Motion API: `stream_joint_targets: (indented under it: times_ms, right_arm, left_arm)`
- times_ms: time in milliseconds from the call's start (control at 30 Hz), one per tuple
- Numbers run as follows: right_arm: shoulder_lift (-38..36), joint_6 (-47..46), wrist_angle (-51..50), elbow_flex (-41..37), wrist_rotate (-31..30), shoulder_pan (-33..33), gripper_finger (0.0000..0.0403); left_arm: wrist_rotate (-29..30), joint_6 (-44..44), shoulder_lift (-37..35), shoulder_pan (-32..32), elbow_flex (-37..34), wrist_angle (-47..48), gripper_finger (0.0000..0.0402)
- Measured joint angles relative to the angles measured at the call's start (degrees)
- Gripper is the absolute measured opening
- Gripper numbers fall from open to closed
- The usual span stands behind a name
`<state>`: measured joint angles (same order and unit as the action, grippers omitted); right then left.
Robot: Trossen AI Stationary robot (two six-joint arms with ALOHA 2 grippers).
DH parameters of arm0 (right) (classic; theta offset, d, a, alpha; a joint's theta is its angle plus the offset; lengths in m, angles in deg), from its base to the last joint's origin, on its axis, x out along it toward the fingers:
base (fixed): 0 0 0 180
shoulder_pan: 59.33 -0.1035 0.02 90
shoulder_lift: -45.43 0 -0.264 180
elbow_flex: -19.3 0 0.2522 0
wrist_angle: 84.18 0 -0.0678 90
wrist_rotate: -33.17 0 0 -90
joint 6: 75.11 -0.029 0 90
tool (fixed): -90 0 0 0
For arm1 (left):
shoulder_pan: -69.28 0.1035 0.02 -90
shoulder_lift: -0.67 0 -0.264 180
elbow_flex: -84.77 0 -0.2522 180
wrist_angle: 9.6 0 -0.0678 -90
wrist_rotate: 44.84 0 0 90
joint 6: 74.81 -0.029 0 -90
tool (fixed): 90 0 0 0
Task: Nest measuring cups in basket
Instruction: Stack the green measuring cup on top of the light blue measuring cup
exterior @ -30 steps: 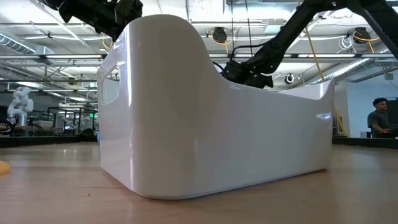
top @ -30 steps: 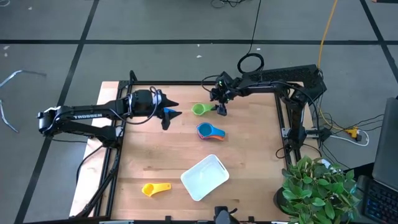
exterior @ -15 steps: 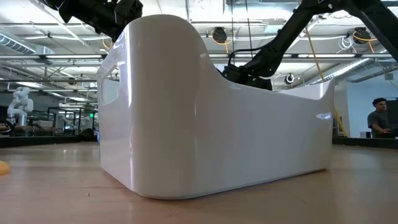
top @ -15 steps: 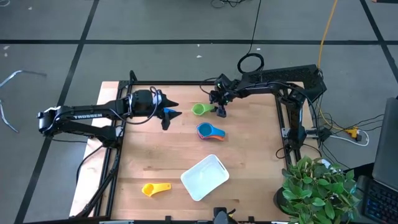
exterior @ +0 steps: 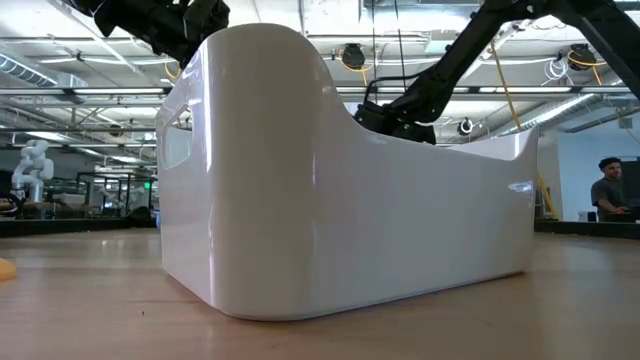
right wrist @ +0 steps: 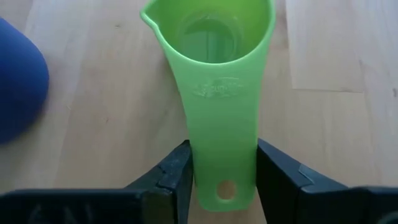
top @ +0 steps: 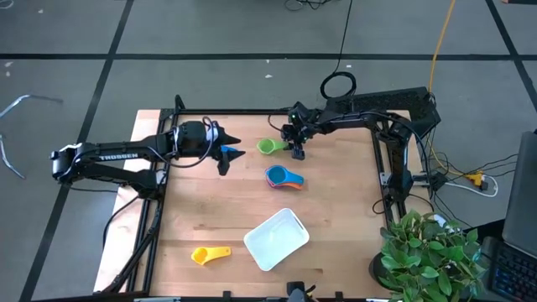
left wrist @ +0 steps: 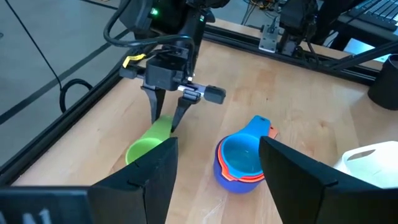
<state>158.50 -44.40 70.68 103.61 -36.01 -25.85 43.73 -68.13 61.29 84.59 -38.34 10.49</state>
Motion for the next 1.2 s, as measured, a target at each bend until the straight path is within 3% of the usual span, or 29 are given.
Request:
stream_joint_targets:
  times_ms: [433, 867, 1200]
  right_arm:
    - [-1.1, -2.1, -1.4, -0.1, 0.2, -0.2, 0.0129]
    - [-12.1, -9.1, -10.6, -0.1, -0.2, -2.4, 0.0129]
    - [-21.9, -25.6, -22.5, -0.1, -16.3, -15.7, 0.0129]
  left_arm:
    - [0.0, -0.1, 0.0, 0.0, 0.0, 0.5, 0.0227]
    - [6.0, 1.0, 0.0, 0.9, 0.0, 3.6, 0.0227]
    - [7.0, 0.3, 0.0, 4.7, 0.0, 6.4, 0.0227]
